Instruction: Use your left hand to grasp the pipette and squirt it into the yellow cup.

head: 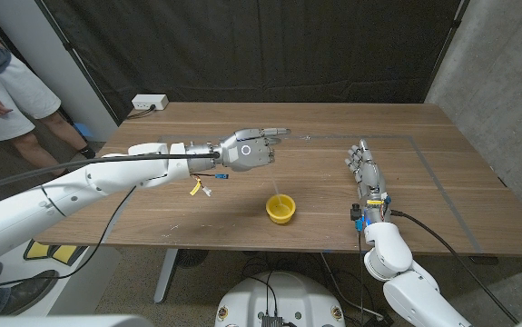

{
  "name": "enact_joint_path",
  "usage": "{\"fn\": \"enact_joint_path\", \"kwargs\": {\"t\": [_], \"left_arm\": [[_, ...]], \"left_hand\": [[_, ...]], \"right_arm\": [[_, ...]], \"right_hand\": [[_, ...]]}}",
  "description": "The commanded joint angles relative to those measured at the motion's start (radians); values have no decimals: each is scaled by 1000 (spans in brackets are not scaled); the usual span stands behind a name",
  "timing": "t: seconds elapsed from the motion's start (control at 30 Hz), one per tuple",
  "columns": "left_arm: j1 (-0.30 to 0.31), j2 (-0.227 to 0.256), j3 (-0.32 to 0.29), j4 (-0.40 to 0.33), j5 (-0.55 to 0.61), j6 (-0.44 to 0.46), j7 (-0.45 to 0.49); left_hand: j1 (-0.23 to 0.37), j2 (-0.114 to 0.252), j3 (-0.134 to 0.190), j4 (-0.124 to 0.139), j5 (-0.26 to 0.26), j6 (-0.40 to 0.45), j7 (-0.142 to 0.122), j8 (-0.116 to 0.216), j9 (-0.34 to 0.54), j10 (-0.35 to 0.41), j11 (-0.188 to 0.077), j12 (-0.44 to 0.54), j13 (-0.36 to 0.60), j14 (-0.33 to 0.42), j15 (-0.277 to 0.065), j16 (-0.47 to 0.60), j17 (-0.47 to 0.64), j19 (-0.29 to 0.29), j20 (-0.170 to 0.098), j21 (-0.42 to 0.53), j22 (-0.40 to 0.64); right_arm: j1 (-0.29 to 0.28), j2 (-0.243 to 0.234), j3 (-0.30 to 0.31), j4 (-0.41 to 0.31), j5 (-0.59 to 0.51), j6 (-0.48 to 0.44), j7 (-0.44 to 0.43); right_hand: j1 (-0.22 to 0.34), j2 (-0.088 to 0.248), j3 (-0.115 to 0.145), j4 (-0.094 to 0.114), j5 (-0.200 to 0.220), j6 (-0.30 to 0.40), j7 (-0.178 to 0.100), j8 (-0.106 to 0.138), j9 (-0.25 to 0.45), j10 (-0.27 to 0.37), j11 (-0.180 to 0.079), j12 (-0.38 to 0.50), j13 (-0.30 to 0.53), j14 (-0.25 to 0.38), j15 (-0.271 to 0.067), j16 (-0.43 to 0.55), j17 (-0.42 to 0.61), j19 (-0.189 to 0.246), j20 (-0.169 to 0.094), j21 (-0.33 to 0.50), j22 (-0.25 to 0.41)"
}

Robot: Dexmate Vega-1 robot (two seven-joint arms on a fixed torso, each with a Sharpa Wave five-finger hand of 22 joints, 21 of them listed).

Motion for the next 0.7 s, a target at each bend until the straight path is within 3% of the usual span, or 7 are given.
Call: {"fn": "enact_joint_path", "kwargs": {"t": [0.03, 0.7], "left_arm": [[-8, -1, 13, 4, 13, -2, -2], [-14, -25, 35, 26, 16, 6, 10]], "left_hand": [[7, 3, 8, -2, 2, 7, -4, 5, 1, 7, -8, 2, 2, 5, -130, -1, -1, 2, 0, -3, -1], [22, 8, 25, -11, 4, 41, -7, 19, 1, 43, -8, 11, 4, 24, -133, 4, 0, 4, -10, -4, -2]], "right_arm": [[-3, 6, -6, 13, 4, 7, 3], [-6, 1, -9, 15, 13, 0, 8]], "right_hand": [[2, 8, -4, 3, -3, 8, -1, 0, 2, 9, -2, 5, 6, 9, 3, 1, 4, 7, 1, 8, 3], [2, 8, -6, 3, -4, 14, -3, 2, 2, 13, -3, 6, 6, 13, 2, 2, 4, 9, 3, 9, 3]]}}
